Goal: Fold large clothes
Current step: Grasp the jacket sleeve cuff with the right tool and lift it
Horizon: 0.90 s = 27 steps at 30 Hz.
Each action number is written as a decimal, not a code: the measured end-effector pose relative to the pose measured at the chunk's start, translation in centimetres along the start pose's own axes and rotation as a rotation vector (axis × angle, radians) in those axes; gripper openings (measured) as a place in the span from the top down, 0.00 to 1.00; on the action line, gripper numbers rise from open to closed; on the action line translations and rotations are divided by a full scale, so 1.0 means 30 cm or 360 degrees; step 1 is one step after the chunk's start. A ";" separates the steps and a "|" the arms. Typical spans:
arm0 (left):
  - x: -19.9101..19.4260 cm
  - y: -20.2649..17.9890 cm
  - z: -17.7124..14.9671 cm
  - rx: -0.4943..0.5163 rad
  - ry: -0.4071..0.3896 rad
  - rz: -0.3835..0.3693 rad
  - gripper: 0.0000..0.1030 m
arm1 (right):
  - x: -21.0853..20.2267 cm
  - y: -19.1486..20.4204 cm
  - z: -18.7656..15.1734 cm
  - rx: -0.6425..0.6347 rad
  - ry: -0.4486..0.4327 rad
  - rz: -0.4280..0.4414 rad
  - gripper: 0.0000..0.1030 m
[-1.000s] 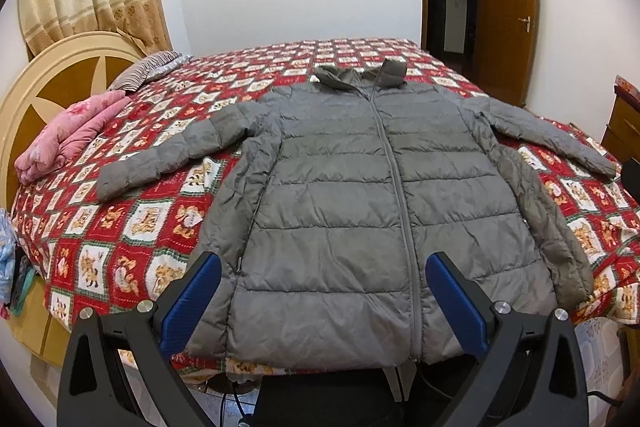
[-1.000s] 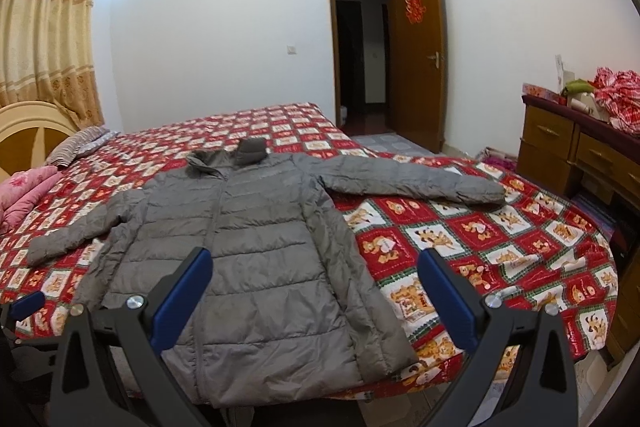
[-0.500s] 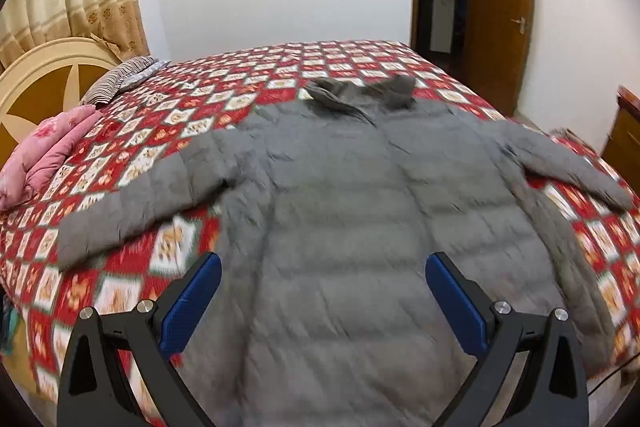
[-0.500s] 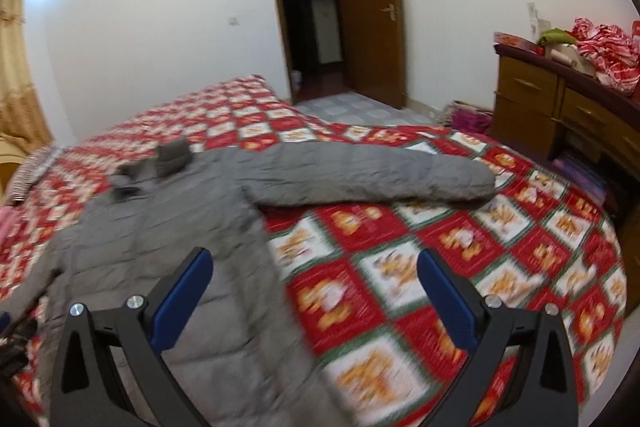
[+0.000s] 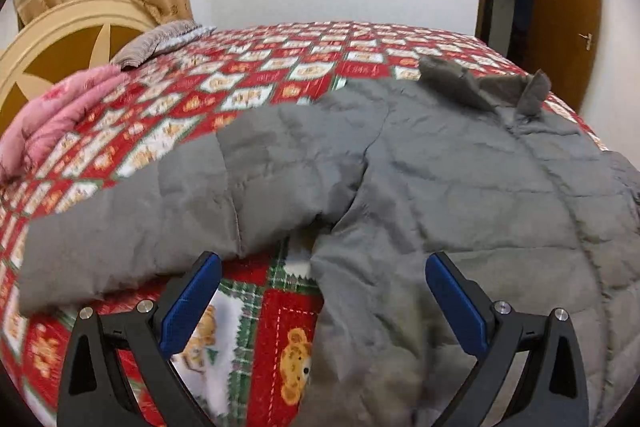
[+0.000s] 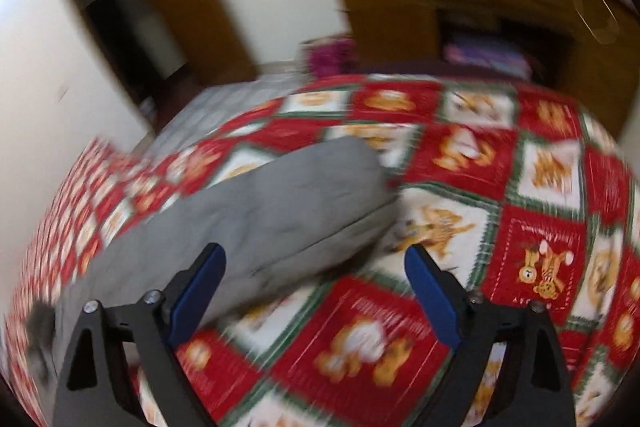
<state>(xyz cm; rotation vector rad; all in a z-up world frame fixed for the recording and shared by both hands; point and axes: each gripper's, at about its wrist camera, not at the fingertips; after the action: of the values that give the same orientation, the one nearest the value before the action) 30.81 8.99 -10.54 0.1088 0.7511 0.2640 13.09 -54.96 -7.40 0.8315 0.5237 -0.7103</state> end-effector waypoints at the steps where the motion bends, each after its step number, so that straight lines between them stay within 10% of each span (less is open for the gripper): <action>1: 0.035 -0.005 -0.026 -0.0007 0.0040 0.0021 0.01 | 0.019 -0.018 0.005 0.0044 0.0010 -0.0013 0.12; 8: 0.062 0.011 -0.064 -0.0100 0.0101 -0.0026 0.01 | 0.104 -0.060 0.030 0.0117 0.0054 -0.0066 0.30; 15: 0.054 0.002 -0.076 -0.0102 0.0067 -0.0010 0.01 | 0.146 -0.046 0.055 -0.0161 0.0074 -0.0174 0.82; 27: 0.048 0.017 -0.084 -0.0153 0.0033 -0.0051 0.01 | -0.201 0.512 0.023 -0.0929 -0.0183 0.0192 0.87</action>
<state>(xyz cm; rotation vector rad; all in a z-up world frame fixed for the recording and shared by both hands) 29.98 9.88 -13.24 0.0033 0.7588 0.2705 20.61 -46.13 4.34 0.2710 0.5347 -0.4527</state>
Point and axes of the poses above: each gripper's, at about its wrist camera, not at the fingertips, and x roughly the way its jaws point, y to its left, z to its top, and after that the axes turned 14 degrees about z, right-handed
